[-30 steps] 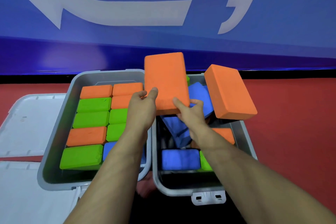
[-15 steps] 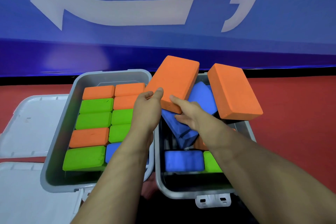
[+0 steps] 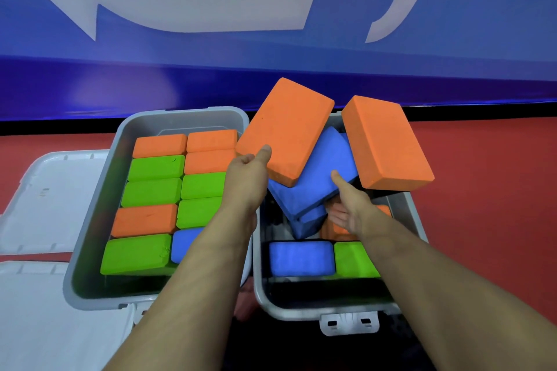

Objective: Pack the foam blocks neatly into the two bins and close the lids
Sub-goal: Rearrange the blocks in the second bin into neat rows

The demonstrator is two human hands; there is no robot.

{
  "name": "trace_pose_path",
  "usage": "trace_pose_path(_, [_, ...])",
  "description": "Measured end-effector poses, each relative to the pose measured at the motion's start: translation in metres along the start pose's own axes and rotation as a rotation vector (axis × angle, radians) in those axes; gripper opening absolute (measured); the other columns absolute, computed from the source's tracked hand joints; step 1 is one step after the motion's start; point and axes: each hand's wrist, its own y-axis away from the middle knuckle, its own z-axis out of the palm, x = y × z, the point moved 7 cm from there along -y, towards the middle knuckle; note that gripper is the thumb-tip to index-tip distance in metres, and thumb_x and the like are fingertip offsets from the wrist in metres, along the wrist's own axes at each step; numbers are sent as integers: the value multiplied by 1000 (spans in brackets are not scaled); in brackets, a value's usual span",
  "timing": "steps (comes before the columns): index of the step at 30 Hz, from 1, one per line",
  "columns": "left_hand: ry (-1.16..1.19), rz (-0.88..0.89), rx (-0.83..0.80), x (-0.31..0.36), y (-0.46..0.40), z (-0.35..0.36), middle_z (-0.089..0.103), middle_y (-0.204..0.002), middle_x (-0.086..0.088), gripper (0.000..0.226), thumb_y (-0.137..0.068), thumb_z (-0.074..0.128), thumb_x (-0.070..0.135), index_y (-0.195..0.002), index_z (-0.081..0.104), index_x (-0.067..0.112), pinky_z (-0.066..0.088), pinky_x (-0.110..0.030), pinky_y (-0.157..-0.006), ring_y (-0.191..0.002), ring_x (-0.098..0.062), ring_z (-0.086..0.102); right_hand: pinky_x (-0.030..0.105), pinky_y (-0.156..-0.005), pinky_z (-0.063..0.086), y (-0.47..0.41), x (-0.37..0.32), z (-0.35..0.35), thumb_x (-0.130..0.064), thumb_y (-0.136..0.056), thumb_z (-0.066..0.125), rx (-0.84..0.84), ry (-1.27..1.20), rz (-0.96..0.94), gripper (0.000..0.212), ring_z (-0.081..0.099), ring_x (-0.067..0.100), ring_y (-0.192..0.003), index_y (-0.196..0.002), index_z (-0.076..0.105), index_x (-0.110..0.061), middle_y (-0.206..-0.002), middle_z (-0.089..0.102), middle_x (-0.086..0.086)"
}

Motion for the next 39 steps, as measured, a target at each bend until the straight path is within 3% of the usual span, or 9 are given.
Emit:
trace_pose_path(3, [104,-123,-31,-23,-4,14,59,-93,5,18,-101,61,39,-110,62,24,53,-34,-82,-84,-18,58,37,-88,52,-1,-2,15,-63,-78,75,-79,-75,19,90,57,32,-124,-147,43,-14,-147,47,19])
trace_pose_path(5, [211,-231,-78,-40,-13,25,58,-115,0,46,-97,62,48,-140,50,36,52,-34,-86,-86,-17,57,37,-89,51,-2,0,22,-60,-80,75,-91,-114,25,87,56,33,-126,-147,42,-15,-151,42,16])
trace_pose_path(8, [281,-233,-59,-49,-41,35,58,-137,0,66,-89,70,54,-148,43,40,49,-28,-74,-102,-20,60,41,-106,47,-5,8,27,-55,-83,74,-130,-146,84,83,52,34,-130,-147,41,-15,-151,41,20])
trace_pose_path(10, [303,-240,-54,-53,-55,41,61,-135,2,73,-83,77,53,-146,45,38,46,-27,-69,-105,-17,61,42,-110,45,-9,13,27,-52,-83,76,-143,-177,108,82,49,33,-133,-146,42,-12,-149,41,22])
trace_pose_path(15, [375,-299,-106,-57,-78,44,62,-136,4,79,-70,85,56,-138,55,31,41,-37,-108,-129,-17,53,39,-112,44,-23,17,29,-46,-79,82,-121,-231,93,83,49,30,-134,-144,44,-13,-149,43,19])
trace_pose_path(21, [451,-165,-59,-39,-87,23,76,-112,2,57,-78,85,39,-127,62,20,58,-30,-83,-101,-13,72,39,-103,47,-28,19,32,-43,-85,77,-123,-296,113,71,49,28,-130,-142,49,-12,-146,46,14])
trace_pose_path(30, [697,-117,28,-1,-53,-3,74,-82,5,39,-91,70,45,-121,61,22,62,-27,-61,-60,-6,71,50,-105,45,-6,10,35,-38,-92,71,-179,-329,86,62,51,35,-132,-141,49,-9,-145,50,17])
trace_pose_path(35, [759,-116,20,18,-37,-12,73,-114,-5,55,-86,74,51,-128,62,18,63,-36,-84,-94,-17,74,53,-103,45,14,16,38,-38,-94,68,-244,-261,111,57,56,36,-126,-136,49,-4,-132,56,16])
trace_pose_path(39, [756,-95,33,28,-27,-18,73,-112,-1,55,-83,77,51,-128,63,22,64,-33,-79,-92,-14,74,56,-106,45,30,19,50,-39,-93,69,-299,-194,128,58,59,38,-118,-136,49,-5,-132,57,20])
